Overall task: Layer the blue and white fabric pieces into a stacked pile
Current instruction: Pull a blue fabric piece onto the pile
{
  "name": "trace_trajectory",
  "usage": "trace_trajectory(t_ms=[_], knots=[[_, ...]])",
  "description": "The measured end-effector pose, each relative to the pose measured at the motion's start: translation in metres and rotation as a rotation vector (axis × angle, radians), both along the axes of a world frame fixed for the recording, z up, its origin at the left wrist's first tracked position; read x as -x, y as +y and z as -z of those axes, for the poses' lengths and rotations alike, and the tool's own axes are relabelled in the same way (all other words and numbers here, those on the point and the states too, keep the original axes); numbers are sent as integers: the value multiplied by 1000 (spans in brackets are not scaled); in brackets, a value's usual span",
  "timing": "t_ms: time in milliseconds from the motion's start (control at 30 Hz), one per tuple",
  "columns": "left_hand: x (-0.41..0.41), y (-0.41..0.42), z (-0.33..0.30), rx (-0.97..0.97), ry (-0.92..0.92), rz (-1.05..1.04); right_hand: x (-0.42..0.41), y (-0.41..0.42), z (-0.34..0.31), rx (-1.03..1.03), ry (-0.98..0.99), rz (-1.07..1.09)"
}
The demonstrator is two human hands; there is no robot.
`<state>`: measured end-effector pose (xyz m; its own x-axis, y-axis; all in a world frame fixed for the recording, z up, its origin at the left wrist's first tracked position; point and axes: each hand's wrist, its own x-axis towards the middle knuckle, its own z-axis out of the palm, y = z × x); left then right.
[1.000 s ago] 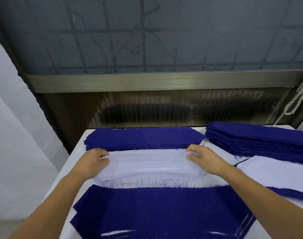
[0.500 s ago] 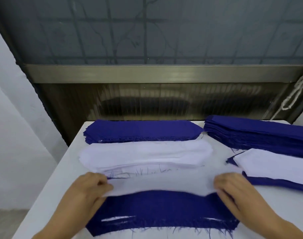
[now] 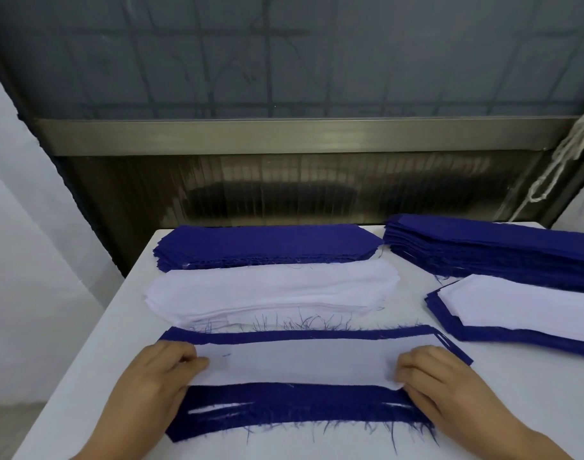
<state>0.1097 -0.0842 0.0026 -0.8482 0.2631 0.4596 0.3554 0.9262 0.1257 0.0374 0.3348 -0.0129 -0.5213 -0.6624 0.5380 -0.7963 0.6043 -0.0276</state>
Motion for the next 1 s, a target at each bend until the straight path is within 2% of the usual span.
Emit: trace_trajectory(t_ms=[100, 167, 333, 433, 600, 700, 867, 1000], knots=[[0, 0, 0, -13, -2, -15, 0, -2, -2, -8, -53, -8], [-1, 1, -2, -34, -67, -28, -1, 2, -1, -19, -119, -10], [-8, 5, -12, -266, -272, -26, -3, 9, -9, 90, -270, 47], [-8, 6, -8, -173, -371, -10, -2, 4, -10, 42, -232, 50], [-10, 20, -15, -67, -372, -74, -3, 3, -5, 10, -225, 81], [-11, 21, -12, -98, -383, -98, -2, 3, 0, 19, -190, 93], [1, 20, -2, -48, -233, -101, 6, 1, -10, -11, -225, 138], [29, 29, -8, -15, -156, -80, 27, -12, -30, -98, -296, 261]])
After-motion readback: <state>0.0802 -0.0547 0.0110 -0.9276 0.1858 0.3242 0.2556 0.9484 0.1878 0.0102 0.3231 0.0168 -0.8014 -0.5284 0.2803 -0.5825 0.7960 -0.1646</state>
